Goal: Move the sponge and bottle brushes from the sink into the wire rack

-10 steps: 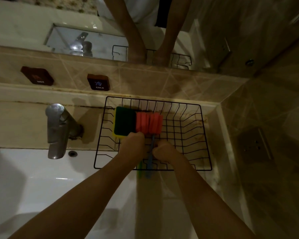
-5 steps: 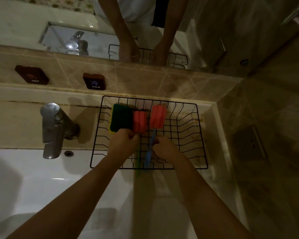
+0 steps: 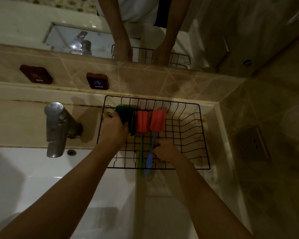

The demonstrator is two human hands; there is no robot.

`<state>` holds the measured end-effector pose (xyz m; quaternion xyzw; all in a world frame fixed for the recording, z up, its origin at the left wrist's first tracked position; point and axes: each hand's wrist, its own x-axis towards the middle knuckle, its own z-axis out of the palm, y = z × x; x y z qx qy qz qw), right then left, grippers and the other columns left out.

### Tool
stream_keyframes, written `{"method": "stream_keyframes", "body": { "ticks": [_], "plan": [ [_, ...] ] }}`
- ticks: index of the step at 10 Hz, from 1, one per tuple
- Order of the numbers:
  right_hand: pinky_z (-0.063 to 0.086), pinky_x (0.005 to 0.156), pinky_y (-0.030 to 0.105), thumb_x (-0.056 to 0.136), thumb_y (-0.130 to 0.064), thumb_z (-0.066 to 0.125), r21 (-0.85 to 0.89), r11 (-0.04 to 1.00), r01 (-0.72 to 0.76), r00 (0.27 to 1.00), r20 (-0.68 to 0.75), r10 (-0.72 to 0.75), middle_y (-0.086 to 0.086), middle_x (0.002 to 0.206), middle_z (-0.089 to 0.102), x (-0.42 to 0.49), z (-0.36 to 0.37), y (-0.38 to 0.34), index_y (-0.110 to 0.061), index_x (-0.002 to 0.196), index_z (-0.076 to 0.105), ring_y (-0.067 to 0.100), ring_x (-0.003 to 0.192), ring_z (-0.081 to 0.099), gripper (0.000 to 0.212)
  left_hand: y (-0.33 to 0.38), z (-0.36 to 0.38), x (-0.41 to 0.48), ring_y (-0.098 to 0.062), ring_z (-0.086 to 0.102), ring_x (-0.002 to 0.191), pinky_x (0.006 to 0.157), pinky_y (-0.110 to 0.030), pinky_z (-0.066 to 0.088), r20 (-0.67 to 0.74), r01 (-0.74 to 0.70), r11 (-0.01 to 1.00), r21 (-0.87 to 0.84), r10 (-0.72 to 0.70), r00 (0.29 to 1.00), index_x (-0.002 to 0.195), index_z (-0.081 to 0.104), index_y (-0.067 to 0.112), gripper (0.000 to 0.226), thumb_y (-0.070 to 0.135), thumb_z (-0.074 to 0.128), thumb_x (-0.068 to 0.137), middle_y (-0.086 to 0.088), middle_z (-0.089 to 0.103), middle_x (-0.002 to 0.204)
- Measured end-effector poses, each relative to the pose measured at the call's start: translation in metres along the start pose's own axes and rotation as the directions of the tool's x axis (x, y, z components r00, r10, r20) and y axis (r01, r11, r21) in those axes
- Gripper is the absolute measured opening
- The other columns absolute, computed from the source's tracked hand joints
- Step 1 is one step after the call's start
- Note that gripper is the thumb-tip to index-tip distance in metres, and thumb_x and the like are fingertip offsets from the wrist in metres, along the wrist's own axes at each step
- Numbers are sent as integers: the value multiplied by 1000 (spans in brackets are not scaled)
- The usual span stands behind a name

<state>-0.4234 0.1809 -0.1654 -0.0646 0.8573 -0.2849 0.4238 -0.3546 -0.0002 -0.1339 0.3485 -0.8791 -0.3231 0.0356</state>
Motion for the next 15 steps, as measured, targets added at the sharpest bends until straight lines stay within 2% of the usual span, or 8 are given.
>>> {"method": "stream_keyframes", "body": {
  "ticks": [2,4,6,7,9,11,13,15],
  "plan": [
    [51,53,24,89,-7,56,-6,1000,13,1000,-4,-13,27,114,66,2,1,1,3,114,62,28,88,62,27,-3,-2,6,-30,58,103,77,-31,43,0,-95,995,37,95,995,120,52,3,43,25,67,86,-20,61,113],
    [57,84,44,88,-7,54,-50,999,15,1000,-1,-15,27,114,65,2,3,1,5,113,61,38,103,64,29,1,0,20,-26,61,103,84,-40,56,204,-106,983,147,75,976,131,43,14,68,42,71,76,-12,58,117],
    [54,81,39,90,-8,49,-66,998,17,1000,-9,-18,26,117,63,0,2,0,8,112,60,37,105,61,30,7,1,21,-22,63,86,68,-30,51,5,-166,979,119,167,986,117,53,8,55,44,68,78,-8,63,96],
    [51,79,33,92,-13,47,-103,995,-6,1000,4,6,24,122,61,-1,2,-3,6,116,58,34,109,60,32,6,10,20,-19,63,84,68,-29,52,149,-151,974,168,126,981,114,57,14,43,42,65,82,-7,65,95],
    [49,82,33,94,-17,47,-233,972,-27,999,36,36,23,127,57,0,5,-9,3,121,56,32,110,58,35,-4,19,13,-27,62,91,70,-32,49,72,-52,989,140,42,997,122,50,1,58,43,64,84,-17,62,105],
    [48,77,33,93,-15,49,-316,949,-8,1000,23,16,25,121,60,-3,8,-19,6,118,55,30,97,58,34,0,14,2,-37,56,110,89,-42,51,19,-39,996,77,37,999,141,27,-4,79,36,65,85,-28,48,128],
    [41,59,28,82,-10,56,-276,959,60,973,-199,-118,12,81,56,-37,6,-26,-6,71,54,24,76,56,12,4,-18,-17,-31,58,106,81,-37,51,50,-63,998,16,62,997,132,40,7,52,33,57,90,-20,51,126],
    [52,65,31,87,-24,52,-200,972,126,849,-485,-209,15,92,69,-109,26,-51,-11,92,68,28,74,62,21,-9,-65,-60,-12,49,66,57,-23,37,68,-254,956,148,246,967,106,56,12,26,33,51,93,-2,57,81]
  ]
}}
